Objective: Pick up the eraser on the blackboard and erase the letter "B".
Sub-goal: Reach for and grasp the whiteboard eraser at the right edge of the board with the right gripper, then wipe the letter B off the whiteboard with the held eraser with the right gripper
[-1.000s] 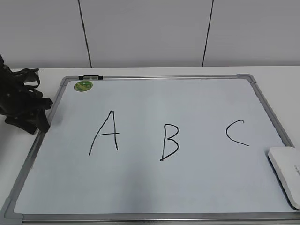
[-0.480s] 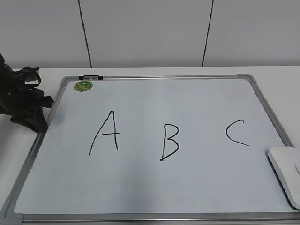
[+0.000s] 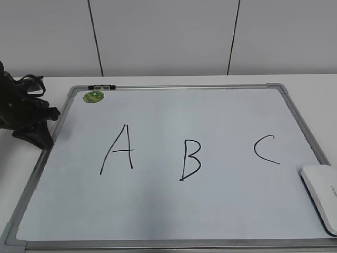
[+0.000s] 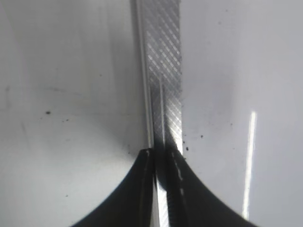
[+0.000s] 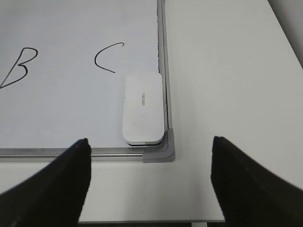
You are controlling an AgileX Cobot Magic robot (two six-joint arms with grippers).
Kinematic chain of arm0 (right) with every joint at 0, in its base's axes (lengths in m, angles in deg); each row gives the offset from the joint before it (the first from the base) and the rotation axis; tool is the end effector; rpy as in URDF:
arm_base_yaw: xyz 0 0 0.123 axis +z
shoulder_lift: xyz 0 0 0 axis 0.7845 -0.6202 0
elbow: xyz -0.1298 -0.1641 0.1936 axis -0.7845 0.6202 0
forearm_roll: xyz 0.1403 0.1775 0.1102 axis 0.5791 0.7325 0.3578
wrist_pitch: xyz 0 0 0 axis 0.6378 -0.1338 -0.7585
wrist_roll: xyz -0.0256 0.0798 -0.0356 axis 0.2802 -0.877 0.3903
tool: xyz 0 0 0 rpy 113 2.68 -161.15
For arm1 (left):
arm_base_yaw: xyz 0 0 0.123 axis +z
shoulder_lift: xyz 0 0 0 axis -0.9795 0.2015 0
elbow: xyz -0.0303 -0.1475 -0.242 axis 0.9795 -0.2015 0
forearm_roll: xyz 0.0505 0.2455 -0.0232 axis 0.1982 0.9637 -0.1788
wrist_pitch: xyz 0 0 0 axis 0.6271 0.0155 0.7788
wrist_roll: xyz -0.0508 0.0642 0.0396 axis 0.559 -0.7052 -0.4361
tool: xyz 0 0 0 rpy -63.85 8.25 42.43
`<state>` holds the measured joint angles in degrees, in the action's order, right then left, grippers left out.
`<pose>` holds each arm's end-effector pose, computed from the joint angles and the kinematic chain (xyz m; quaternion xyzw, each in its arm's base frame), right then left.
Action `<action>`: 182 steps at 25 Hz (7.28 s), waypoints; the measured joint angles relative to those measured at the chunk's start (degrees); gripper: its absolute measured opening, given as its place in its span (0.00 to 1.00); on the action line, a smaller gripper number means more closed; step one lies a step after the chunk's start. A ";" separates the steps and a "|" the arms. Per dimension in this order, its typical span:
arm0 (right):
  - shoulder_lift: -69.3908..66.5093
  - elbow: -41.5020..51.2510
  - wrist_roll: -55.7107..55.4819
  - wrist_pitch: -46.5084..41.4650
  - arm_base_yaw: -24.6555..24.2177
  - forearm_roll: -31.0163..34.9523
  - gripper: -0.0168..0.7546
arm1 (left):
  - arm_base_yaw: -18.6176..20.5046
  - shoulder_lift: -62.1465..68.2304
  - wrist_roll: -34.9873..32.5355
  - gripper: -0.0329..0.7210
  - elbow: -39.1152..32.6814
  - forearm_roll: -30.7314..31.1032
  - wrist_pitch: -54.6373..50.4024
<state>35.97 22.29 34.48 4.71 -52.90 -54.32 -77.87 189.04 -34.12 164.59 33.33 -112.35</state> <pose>-0.0111 0.0003 0.2707 -0.0123 0.8691 -0.0177 0.4941 0.4132 -0.0196 0.1259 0.0116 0.9906 -0.1282 0.0458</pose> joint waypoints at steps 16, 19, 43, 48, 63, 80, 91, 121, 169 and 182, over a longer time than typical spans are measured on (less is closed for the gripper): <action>-37.57 -16.60 0.11 -4.07 0.00 2.58 0.78 | 0.00 0.11 0.10 0.09 0.08 -0.09 -0.14; -44.31 -16.90 0.24 -3.56 0.00 4.31 0.78 | 0.00 0.11 0.10 0.09 0.08 -0.09 -0.14; -80.78 -17.12 4.79 15.83 0.00 3.25 0.88 | 0.00 0.11 0.10 0.09 0.08 -0.22 -0.14; -86.07 -17.12 5.17 19.14 0.00 3.15 0.88 | 0.00 0.11 0.10 0.09 0.08 -0.22 -0.14; -96.13 -17.56 5.39 25.59 0.00 3.15 0.87 | 0.00 0.11 0.10 0.09 0.08 -0.22 -0.14; -97.20 -18.68 5.39 24.86 0.00 3.45 0.73 | 0.00 0.11 0.10 0.09 0.08 -0.22 -0.22; -97.23 -32.33 5.39 8.25 0.77 6.23 0.73 | 0.00 0.11 0.10 0.09 0.08 -0.22 -0.22; -129.96 -76.65 6.31 -3.92 24.76 1.14 0.72 | 0.00 0.11 0.10 0.09 0.08 -0.35 -0.27; -133.80 -80.79 5.79 -4.32 32.20 -1.22 0.72 | 0.00 0.11 0.10 0.09 0.08 -0.62 -0.35; -133.80 -80.88 5.58 -3.63 24.82 -1.22 0.72 | 0.00 0.11 0.10 0.09 0.08 -0.66 -0.35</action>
<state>-97.83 -58.59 40.06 1.08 -28.08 -55.54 -77.87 189.15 -34.02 164.67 32.67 -112.71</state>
